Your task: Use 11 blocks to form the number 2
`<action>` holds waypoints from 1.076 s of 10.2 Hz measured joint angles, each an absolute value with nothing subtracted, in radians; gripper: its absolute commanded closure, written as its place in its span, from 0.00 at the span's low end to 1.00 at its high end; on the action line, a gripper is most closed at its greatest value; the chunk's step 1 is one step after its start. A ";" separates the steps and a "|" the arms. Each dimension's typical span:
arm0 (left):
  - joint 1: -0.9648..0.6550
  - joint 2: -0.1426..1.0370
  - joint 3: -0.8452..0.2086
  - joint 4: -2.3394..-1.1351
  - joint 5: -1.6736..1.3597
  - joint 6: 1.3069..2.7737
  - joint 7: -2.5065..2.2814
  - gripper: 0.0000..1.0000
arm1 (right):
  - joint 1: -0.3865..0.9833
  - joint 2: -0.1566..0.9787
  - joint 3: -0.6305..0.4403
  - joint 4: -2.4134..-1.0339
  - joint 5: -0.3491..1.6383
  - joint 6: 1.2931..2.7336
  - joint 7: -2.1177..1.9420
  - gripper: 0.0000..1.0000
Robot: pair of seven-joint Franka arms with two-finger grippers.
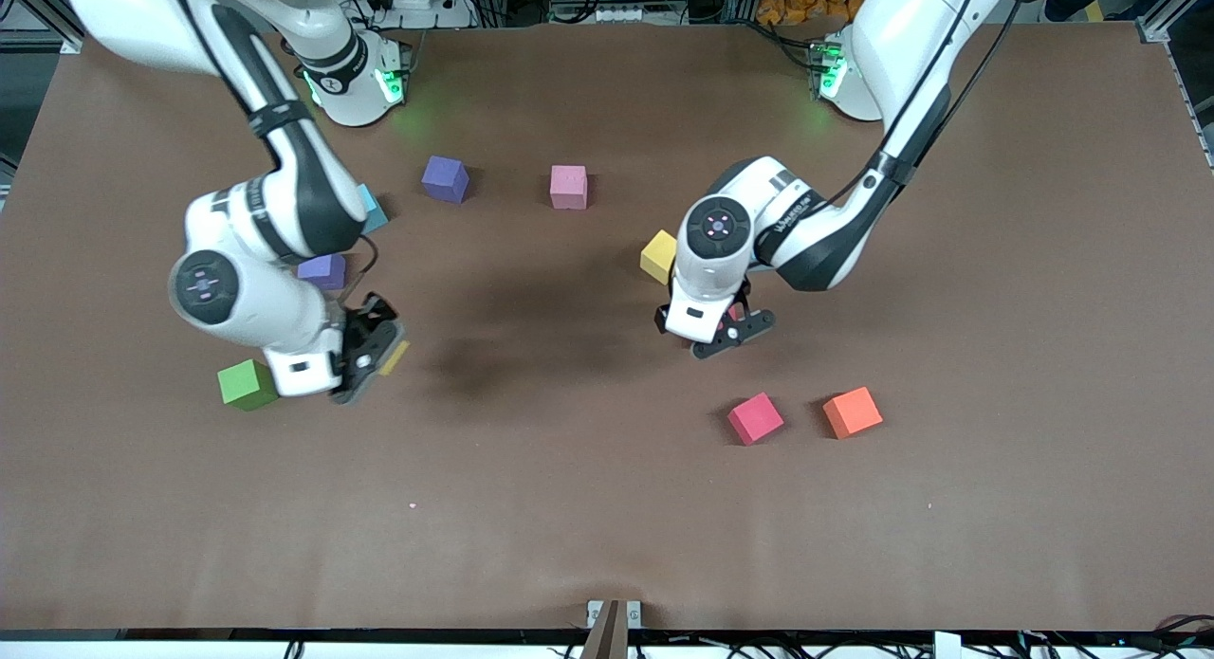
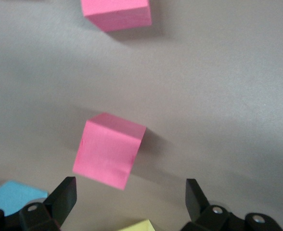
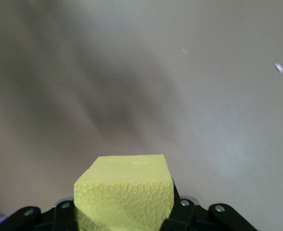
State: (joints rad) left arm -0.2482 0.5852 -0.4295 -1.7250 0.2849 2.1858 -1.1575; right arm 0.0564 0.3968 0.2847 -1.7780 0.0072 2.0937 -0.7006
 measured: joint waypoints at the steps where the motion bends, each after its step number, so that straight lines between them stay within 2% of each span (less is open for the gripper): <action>1: -0.238 0.586 -0.430 -1.755 0.287 2.232 -1.112 0.00 | 0.076 0.389 0.310 -1.818 -0.002 2.144 -0.702 0.39; 3: -0.217 0.588 -0.429 -1.818 0.314 2.319 -1.059 0.00 | 0.060 0.341 0.409 -1.979 -0.008 2.290 -0.703 0.39; 6: -0.181 0.594 -0.429 -1.845 0.333 2.347 -0.996 0.00 | 0.043 0.261 0.527 -2.134 -0.012 2.345 -0.733 0.39; 9: -0.166 0.607 -0.430 -1.854 0.333 2.358 -0.972 0.00 | 0.056 0.219 0.628 -2.272 -0.023 2.472 -0.736 0.39; 11: -0.167 0.632 -0.433 -1.859 0.333 2.384 -0.972 0.00 | 0.078 0.170 0.677 -2.342 -0.023 2.489 -0.736 0.39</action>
